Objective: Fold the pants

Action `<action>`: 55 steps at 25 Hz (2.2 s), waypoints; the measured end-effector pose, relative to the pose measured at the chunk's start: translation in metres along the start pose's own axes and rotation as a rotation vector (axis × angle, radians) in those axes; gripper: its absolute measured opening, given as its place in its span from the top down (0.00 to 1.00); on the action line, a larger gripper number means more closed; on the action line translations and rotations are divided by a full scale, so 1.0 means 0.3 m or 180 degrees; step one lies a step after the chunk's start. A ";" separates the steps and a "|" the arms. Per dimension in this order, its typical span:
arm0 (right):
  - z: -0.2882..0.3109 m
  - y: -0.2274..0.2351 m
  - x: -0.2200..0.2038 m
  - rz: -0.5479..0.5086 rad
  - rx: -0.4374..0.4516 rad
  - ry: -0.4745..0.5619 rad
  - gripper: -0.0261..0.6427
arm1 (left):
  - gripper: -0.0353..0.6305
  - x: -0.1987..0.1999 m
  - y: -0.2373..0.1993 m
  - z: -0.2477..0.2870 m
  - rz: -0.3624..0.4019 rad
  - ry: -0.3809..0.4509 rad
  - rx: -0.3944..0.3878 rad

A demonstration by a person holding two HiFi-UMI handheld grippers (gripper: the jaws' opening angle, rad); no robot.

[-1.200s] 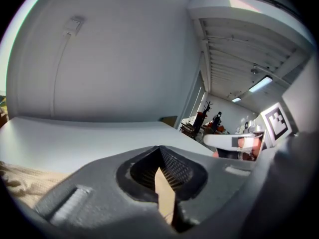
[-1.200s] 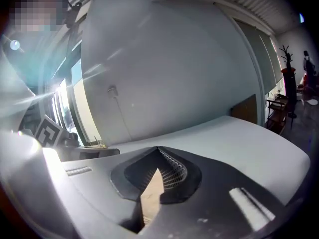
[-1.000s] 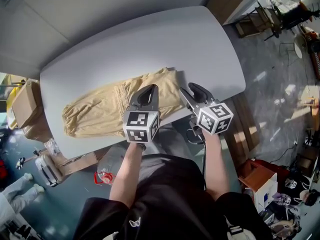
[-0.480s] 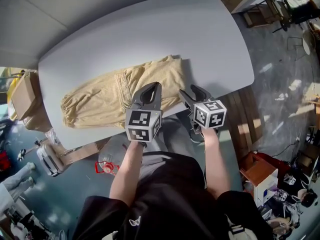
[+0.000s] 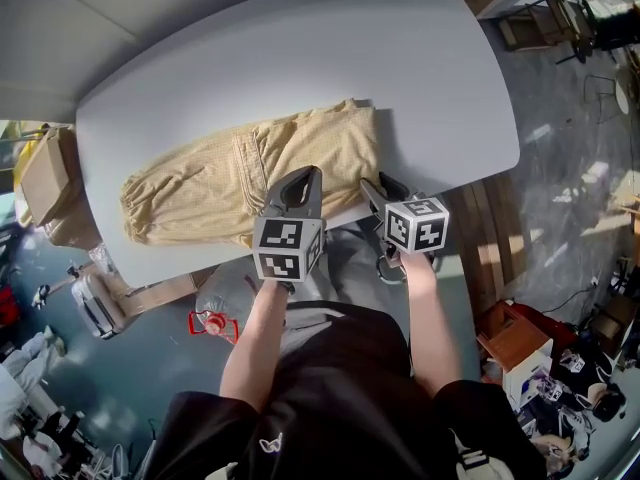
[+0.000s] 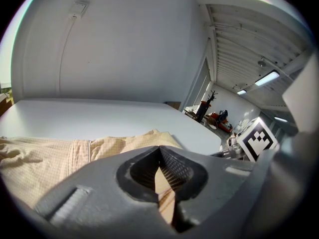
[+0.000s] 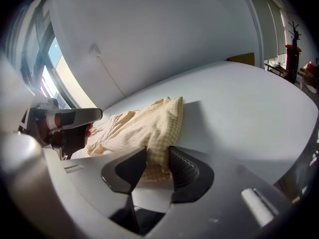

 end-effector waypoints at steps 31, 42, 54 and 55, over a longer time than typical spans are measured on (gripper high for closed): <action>-0.362 0.474 -0.043 0.0486 -0.0433 0.0248 0.87 | 0.94 0.156 0.349 0.271 0.0232 -0.0065 -0.0422; -0.487 0.079 0.309 -0.0769 -0.0282 0.0541 0.88 | 0.94 0.189 0.137 0.089 -0.0161 0.0318 -0.0064; -0.285 -0.620 0.444 -0.2303 0.0160 0.0378 0.88 | 0.94 0.077 -0.285 -0.343 -0.0771 0.0858 0.0651; -0.261 -0.679 0.438 -0.2390 0.0230 0.0355 0.88 | 0.94 0.052 -0.322 -0.385 -0.0832 0.0892 0.0720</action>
Point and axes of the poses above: the fingertips, and each gripper's own axes: z forward along the fingers, y to its right, x out of its top, the point moved 5 cm from there along -z, backward along the fingers, and after that the axes turned 14 degrees about -y, right-handed, at the moved point
